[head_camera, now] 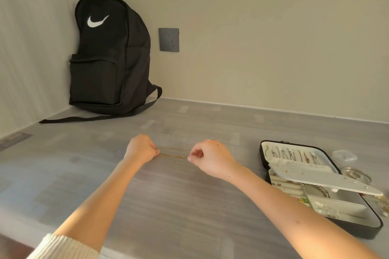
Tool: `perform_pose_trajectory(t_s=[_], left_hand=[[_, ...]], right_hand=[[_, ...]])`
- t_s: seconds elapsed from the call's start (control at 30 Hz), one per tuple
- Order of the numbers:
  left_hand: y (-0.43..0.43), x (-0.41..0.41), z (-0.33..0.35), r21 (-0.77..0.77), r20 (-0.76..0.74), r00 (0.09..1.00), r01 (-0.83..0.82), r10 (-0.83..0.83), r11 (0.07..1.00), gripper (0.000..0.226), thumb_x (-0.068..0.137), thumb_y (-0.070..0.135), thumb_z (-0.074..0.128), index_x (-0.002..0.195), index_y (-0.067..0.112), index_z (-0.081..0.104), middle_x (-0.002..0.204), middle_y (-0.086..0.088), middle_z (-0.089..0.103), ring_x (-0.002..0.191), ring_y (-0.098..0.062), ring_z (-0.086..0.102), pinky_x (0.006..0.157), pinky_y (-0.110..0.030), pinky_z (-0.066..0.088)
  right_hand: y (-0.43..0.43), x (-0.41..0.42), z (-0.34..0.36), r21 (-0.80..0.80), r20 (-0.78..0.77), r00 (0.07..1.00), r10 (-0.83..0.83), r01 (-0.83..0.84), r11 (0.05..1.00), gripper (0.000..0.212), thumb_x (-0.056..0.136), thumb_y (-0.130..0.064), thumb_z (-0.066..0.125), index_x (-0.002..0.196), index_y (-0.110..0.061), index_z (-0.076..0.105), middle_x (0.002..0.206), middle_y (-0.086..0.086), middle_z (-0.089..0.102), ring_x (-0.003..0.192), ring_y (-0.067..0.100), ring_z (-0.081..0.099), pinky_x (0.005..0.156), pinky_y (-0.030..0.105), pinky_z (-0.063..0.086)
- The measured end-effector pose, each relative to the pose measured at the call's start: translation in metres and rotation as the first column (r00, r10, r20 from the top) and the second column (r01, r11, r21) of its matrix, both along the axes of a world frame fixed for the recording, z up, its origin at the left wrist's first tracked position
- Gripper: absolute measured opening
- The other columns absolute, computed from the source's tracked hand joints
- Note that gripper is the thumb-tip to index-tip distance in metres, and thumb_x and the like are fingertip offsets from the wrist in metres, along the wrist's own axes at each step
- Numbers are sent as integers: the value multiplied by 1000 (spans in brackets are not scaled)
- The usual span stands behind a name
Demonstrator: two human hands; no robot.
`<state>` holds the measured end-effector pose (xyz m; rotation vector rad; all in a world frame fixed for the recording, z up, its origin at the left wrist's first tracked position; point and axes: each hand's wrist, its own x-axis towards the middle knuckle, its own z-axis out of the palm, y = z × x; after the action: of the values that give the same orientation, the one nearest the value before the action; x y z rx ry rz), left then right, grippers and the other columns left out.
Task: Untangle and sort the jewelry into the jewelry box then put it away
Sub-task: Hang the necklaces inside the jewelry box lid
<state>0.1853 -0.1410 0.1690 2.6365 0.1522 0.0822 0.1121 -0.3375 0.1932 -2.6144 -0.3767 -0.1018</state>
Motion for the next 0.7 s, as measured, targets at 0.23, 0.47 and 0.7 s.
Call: perform_pose_trajectory(t_s=[0.23,0.47,0.7], left_hand=[[-4,0,1,175,-77,990,131,-119,976,39,93,18,52,57,10,42,58,-2,43,63,-18,46,64,-27,36],[-12,-25,25,-195,99,957,288,-274,937,14,96,18,48,85,13,55,90,-4,61,87,-20,55,78,-29,41],[-50,-64,84,-367,165,839,540,-518,757,16,97,13,45,82,15,51,68,1,57,65,-9,58,85,-39,50]], right_hand=[[-11,-7,0,28,12,1000,-9,9,1000,19,91,-30,56,93,-16,69,98,-5,68,96,14,59,88,30,44],[-22,-12,7,121,49,997,-64,58,991,17,90,-27,57,92,-17,70,97,-4,69,93,13,59,78,25,43],[-19,-17,28,430,-26,999,-30,39,902,26,88,-18,60,114,-11,62,111,4,65,100,15,62,86,25,48]])
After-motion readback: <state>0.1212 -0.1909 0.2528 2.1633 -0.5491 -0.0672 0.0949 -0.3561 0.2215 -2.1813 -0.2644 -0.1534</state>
